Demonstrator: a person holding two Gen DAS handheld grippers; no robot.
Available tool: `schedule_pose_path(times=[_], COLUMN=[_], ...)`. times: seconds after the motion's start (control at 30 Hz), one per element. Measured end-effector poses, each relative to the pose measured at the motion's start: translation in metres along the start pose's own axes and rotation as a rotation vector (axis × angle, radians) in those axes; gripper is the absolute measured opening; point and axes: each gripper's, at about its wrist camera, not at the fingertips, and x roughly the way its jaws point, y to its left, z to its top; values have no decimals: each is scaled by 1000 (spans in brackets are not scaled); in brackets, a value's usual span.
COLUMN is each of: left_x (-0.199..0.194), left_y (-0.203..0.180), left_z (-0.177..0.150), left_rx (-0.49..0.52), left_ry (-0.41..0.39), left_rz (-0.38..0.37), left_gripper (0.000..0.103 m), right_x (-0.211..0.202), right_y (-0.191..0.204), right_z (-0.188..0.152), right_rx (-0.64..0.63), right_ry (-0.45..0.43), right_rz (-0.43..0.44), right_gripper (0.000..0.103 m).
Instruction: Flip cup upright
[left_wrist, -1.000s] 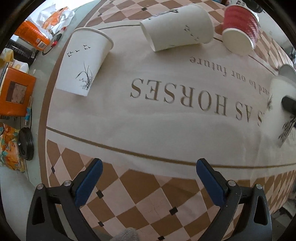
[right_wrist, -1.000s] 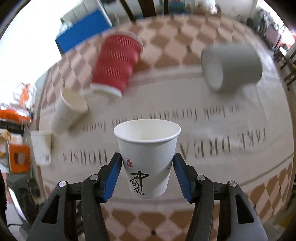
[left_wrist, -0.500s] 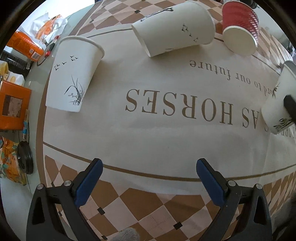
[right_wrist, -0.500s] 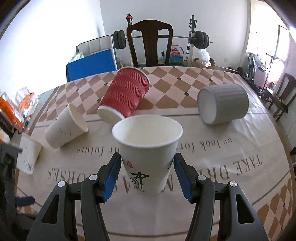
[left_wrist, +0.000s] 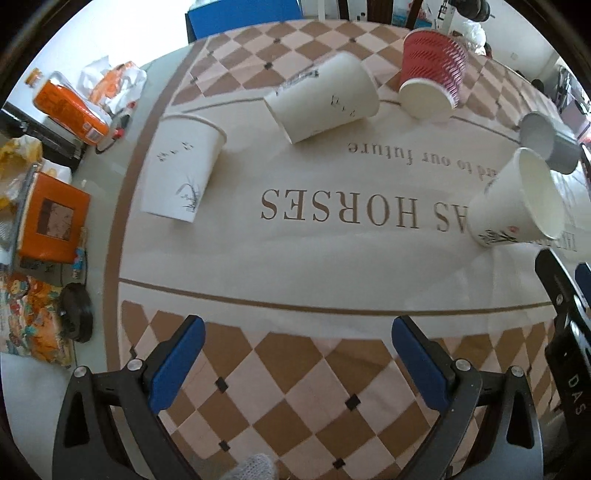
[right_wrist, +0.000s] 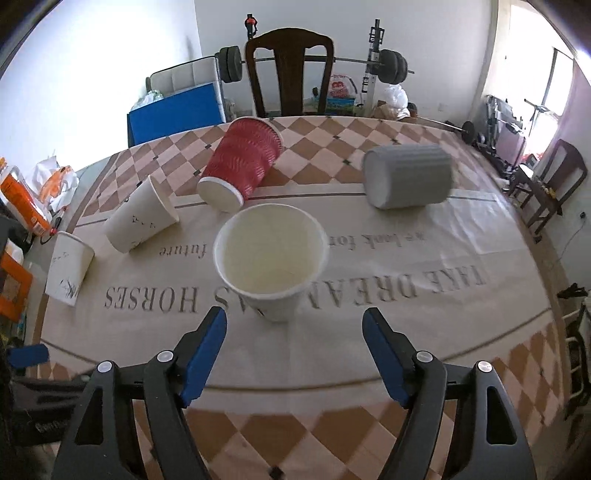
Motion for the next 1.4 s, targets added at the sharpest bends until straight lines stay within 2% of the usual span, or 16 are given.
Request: schedule_pose_path(times=[0.27, 0.37, 0.6, 0.87, 1.1, 1.4], left_x=[-69, -100, -187, -258, -282, -288], left_y=[-21, -30, -38, -35, -26, -15], left_z=[-20, -28, -46, -54, -59, -60], left_rx=[-30, -29, -44, -58, -61, -100], left_ry=[-83, -120, -237, -299, -283, -255], left_rz=[5, 8, -10, -8, -10, -26], left_gripper=[103, 103, 103, 103, 103, 103], right_x=[-58, -85, -171, -251, -285, -293], right_y=[-30, -38, -62, -72, -69, -61], right_z=[12, 21, 46, 68, 75, 74], right_rx=[6, -19, -47, -34, -24, -50], right_ry=[46, 46, 22, -14, 4, 55], right_rz=[-48, -71, -53, -37, -29, -33], right_gripper=[101, 102, 102, 102, 102, 102])
